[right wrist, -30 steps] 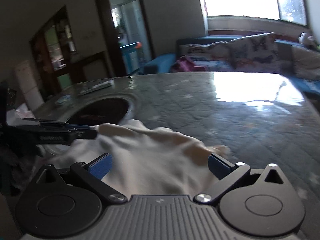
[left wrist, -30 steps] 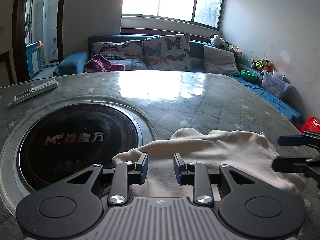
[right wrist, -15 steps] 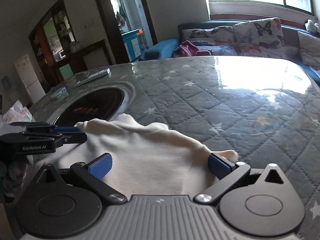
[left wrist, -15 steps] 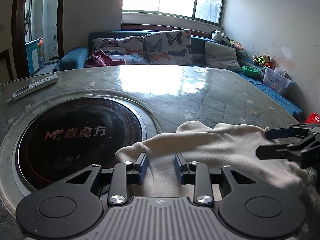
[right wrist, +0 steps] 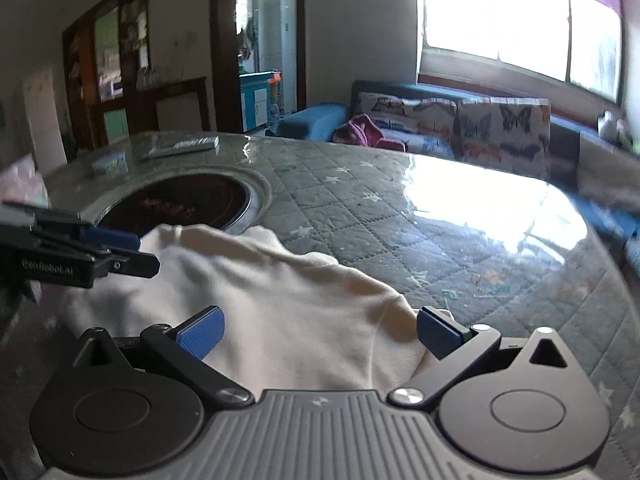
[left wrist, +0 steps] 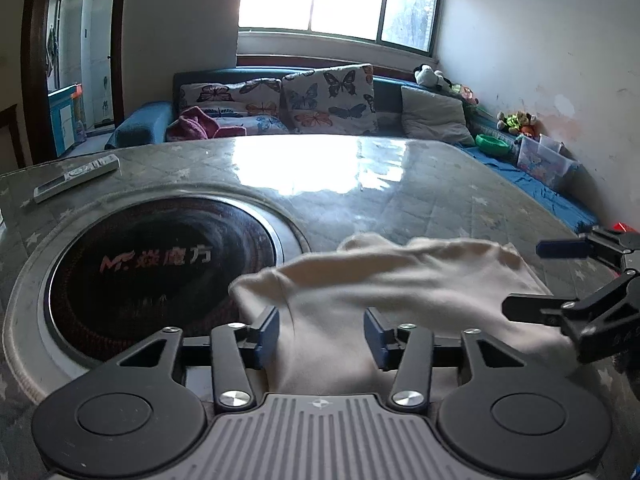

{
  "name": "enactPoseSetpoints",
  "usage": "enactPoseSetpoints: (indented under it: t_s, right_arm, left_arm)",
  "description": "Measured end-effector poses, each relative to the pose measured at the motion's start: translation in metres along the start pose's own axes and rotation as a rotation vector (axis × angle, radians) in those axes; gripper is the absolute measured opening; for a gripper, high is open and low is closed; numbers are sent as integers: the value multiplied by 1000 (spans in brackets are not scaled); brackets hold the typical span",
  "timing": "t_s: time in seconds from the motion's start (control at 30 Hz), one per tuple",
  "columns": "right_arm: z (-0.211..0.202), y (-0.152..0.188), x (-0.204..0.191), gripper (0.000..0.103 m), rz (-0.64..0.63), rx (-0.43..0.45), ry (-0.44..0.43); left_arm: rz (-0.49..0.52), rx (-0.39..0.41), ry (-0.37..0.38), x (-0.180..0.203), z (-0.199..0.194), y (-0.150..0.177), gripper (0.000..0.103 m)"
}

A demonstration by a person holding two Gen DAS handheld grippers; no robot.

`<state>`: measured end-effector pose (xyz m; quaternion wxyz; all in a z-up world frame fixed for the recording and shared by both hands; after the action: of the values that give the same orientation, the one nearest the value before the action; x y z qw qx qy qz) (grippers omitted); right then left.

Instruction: Fold clothes

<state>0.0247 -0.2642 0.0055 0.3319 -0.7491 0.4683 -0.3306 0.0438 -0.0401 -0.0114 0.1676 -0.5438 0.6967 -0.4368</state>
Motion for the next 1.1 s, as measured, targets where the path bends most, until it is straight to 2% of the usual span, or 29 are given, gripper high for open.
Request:
enactPoseSetpoints:
  t_s: [0.2,0.3,0.4,0.63,0.77,0.9,1.1]
  right_arm:
    - [-6,15,-20,103,-132,37,89]
    - [-14,13,-22,103,-146,66,112]
    - [-22,9,-21,103,-124,89,112]
    - [-19,19,-23,103,-134,63,122]
    - [-30,17,-23,103,-125,89,123]
    - [-26,27,-26,103,-128,61,131]
    - [-36,30,-32,103,-113,69,112]
  left_arm:
    - [44,-18,-15,7,-2,12,57]
    - [54,-13,-21,8,-6,13,60]
    - [53,-11,-18,9,-9,15,60]
    - [36,-17,-21,8,-14,21,63]
    - [18,-28,-27,6,-15,26,66]
    - [1,-37,-34,6,-16,29,69]
    - [-27,-51,-39,5,-20,33,75]
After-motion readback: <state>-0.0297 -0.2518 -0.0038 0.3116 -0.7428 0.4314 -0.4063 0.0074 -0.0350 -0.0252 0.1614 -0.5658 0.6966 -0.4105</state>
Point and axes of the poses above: each gripper's, at about its wrist camera, not at the fingertips, and z roughly the way its jaws point, x to its right, y to its underside, the point moved 8 cm from there along z, roughly the way its jaws point, and after that the axes turned 15 degrees about y, right-handed, at the moved point
